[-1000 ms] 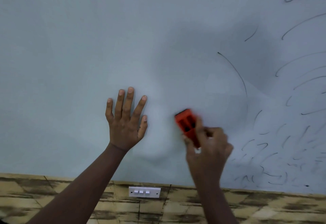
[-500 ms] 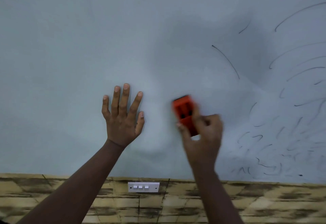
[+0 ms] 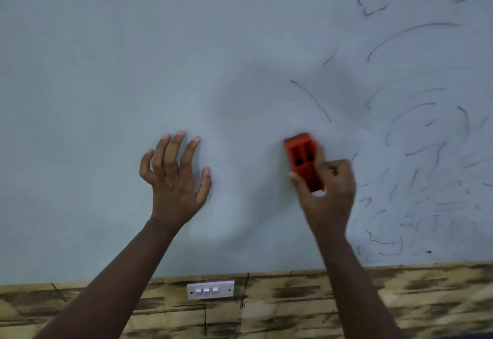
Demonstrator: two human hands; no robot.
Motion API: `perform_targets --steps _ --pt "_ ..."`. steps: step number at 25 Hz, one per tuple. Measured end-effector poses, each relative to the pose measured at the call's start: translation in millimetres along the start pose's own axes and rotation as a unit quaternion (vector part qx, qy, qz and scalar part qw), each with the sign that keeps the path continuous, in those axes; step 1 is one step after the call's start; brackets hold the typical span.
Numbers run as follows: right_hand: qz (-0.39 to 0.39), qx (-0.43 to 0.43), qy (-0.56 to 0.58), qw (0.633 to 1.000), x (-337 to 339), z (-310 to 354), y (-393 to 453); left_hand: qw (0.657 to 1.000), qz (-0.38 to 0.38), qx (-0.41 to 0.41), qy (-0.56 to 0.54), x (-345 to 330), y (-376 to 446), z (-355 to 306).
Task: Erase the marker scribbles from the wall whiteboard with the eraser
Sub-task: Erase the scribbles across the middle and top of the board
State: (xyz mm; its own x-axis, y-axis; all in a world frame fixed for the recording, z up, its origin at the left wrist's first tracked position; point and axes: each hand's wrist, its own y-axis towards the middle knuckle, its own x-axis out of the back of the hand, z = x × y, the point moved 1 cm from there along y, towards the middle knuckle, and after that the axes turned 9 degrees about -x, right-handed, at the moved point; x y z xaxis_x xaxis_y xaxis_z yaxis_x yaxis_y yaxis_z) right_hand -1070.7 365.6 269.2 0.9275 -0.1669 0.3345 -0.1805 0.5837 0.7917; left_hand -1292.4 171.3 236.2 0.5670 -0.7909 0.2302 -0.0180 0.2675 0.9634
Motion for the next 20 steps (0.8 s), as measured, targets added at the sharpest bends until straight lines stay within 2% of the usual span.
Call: perform_targets --steps 3,5,8,12,15,18,20 --pt "-0.069 -0.085 0.115 0.987 26.7 -2.6 60.5 0.999 -0.037 -0.019 0.008 10.6 60.6 19.4" --pt "-0.092 -0.112 0.152 0.978 30.7 6.3 76.2 0.997 -0.073 -0.013 0.026 21.3 111.9 39.6" --pt "-0.096 -0.085 0.134 0.983 19.3 34.9 68.9 0.991 -0.119 -0.027 0.054 33.8 170.7 62.3" --pt "-0.010 0.060 0.038 0.997 -14.2 82.6 32.6 0.994 -0.065 -0.055 0.064 31.5 186.0 62.2" --pt "0.009 0.123 -0.011 0.992 -25.2 97.2 21.6 0.995 -0.050 -0.064 0.063 29.9 184.2 62.8" --pt "-0.009 0.121 0.000 0.993 -9.2 95.8 46.6 0.995 -0.052 -0.061 0.055 31.6 184.6 62.6" --pt "-0.043 0.058 0.046 0.996 8.7 84.7 79.6 0.995 -0.054 -0.065 0.052 31.3 184.7 62.1"
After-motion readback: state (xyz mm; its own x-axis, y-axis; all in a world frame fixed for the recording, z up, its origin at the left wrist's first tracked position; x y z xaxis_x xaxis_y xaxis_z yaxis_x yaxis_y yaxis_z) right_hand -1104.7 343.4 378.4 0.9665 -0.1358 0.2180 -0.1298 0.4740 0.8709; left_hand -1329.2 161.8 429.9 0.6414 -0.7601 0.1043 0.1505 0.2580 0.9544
